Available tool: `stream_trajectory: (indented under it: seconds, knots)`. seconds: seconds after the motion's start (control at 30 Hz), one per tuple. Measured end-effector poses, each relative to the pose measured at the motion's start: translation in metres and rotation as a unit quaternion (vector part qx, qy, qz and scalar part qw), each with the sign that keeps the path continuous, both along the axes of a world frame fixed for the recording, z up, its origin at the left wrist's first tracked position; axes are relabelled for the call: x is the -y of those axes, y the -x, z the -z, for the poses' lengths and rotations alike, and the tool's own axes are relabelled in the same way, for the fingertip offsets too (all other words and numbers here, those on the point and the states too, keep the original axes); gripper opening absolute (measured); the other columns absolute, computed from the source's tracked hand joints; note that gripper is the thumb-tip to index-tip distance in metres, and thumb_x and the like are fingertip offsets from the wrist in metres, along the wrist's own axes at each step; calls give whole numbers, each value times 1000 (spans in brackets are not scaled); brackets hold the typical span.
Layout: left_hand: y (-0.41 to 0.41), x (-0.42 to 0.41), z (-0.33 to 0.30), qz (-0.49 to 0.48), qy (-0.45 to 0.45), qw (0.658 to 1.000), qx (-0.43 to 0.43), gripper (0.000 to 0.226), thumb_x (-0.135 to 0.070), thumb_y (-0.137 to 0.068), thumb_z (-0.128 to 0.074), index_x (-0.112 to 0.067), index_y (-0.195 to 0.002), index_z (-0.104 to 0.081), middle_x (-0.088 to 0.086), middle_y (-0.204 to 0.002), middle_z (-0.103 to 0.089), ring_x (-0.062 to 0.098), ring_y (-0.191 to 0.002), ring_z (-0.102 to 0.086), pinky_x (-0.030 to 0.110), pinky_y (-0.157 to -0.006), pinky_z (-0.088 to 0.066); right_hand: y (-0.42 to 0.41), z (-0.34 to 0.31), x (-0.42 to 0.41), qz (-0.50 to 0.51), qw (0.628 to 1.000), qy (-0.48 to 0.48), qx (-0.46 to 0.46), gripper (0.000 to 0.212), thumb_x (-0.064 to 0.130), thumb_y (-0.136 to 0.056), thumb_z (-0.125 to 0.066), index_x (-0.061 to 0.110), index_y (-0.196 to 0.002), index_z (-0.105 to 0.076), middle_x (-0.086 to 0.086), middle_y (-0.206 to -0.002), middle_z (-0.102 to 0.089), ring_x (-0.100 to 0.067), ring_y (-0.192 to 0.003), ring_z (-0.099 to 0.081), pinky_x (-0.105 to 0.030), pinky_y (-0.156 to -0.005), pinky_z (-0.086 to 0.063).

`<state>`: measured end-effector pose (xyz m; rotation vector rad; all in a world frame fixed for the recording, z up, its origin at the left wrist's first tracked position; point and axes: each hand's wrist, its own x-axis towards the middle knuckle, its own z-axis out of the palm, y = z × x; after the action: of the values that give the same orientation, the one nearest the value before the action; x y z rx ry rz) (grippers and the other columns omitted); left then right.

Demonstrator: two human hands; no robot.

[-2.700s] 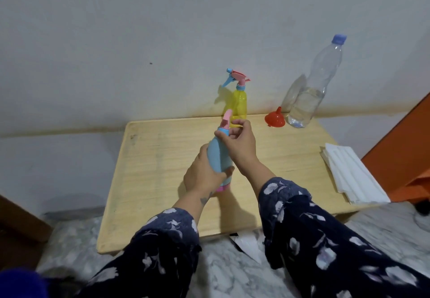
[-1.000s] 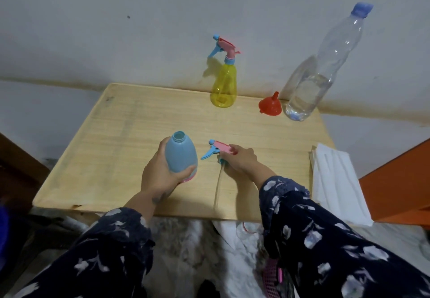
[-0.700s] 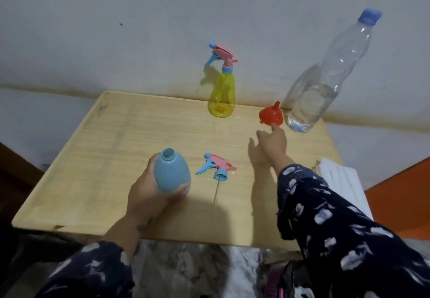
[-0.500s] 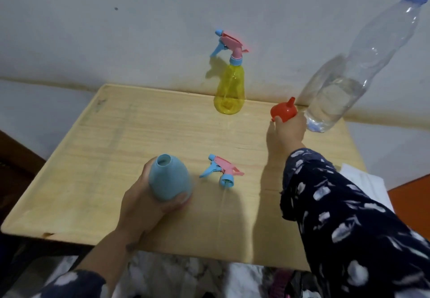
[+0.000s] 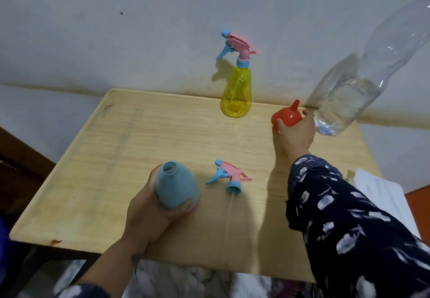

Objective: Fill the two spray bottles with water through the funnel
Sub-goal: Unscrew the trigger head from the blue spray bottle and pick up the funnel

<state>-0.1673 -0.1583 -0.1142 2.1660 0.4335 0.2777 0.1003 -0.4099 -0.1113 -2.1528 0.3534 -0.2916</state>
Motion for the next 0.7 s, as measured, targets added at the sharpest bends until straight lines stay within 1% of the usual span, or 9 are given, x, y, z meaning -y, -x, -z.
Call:
stream_trajectory:
  seconds: [0.13,0.23,0.27,0.3,0.37,0.4,0.43,0.57,0.7]
  knots:
    - [0,2,2,-4,42,999,-2,86,-67,-43,-79,-63,-119,-39,-41,-103,-58,-18,-90,-55,16,-64,-42,31,-14,-9,-38,998,-59,-5,75,30,-70,-79,16,-131,-39,-8,-134,-39,-15,-103,-49,-25,-89,-45]
    - [1,1,4,-7,66,998,-11,89,-61,-43,-83,-63,-120,-40,-37,-100,-62,-16,-88,-58,18,-66,-43,59,-19,-19,-61,993,-103,-14,66,28,-69,-80,16,-123,-45,-6,-125,-34,-6,-83,-47,1,-64,-40]
    - [0,1,4,-7,75,997,-14,90,-59,-43,-84,-64,-121,-40,-36,-99,-63,-14,-87,-59,19,-65,-44,68,-21,-23,-68,990,-119,-21,63,28,-69,-81,17,-122,-47,-5,-124,-34,-7,-83,-47,2,-59,-39]
    - [0,1,4,-7,81,997,-19,91,-58,-43,-85,-64,-121,-40,-36,-98,-63,-12,-86,-60,19,-65,-44,76,-23,-26,-73,989,-121,-32,63,29,-69,-81,18,-122,-49,-6,-126,-35,-10,-87,-49,-2,-65,-43]
    - [0,1,3,-6,82,996,-24,89,-58,-45,-85,-65,-121,-39,-37,-97,-62,-10,-83,-61,18,-63,-44,89,-26,-31,-91,986,-124,-60,65,33,-70,-80,19,-125,-50,-7,-130,-41,-16,-101,-52,-21,-84,-50]
    - [-1,1,2,-3,79,997,-24,87,-58,-46,-84,-66,-120,-38,-38,-97,-60,-10,-83,-61,17,-63,-43,95,-27,-34,-101,983,-136,-73,65,33,-70,-80,20,-126,-50,-7,-130,-45,-18,-104,-54,-30,-88,-51]
    - [-1,1,1,0,77,997,-23,84,-58,-47,-82,-66,-118,-37,-38,-97,-60,-8,-82,-61,17,-62,-43,100,-30,-36,-112,978,-154,-82,65,34,-70,-80,21,-127,-51,-6,-128,-48,-20,-104,-56,-33,-87,-53]
    - [-1,3,-4,9,52,998,-23,78,-58,-52,-77,-72,-111,-28,-28,-94,-61,-4,-81,-60,17,-60,-41,117,-48,-48,-175,961,-202,-76,64,38,-71,-80,25,-124,-48,0,-112,-55,-11,-91,-57,-21,-69,-46]
    - [0,5,-10,17,40,998,-36,82,-64,-49,-73,-68,-115,-23,-31,-96,-54,-7,-81,-54,16,-60,-39,127,-77,-61,-233,945,-218,-75,52,36,-71,-81,25,-111,-49,2,-100,-59,-6,-82,-59,-16,-62,-42]
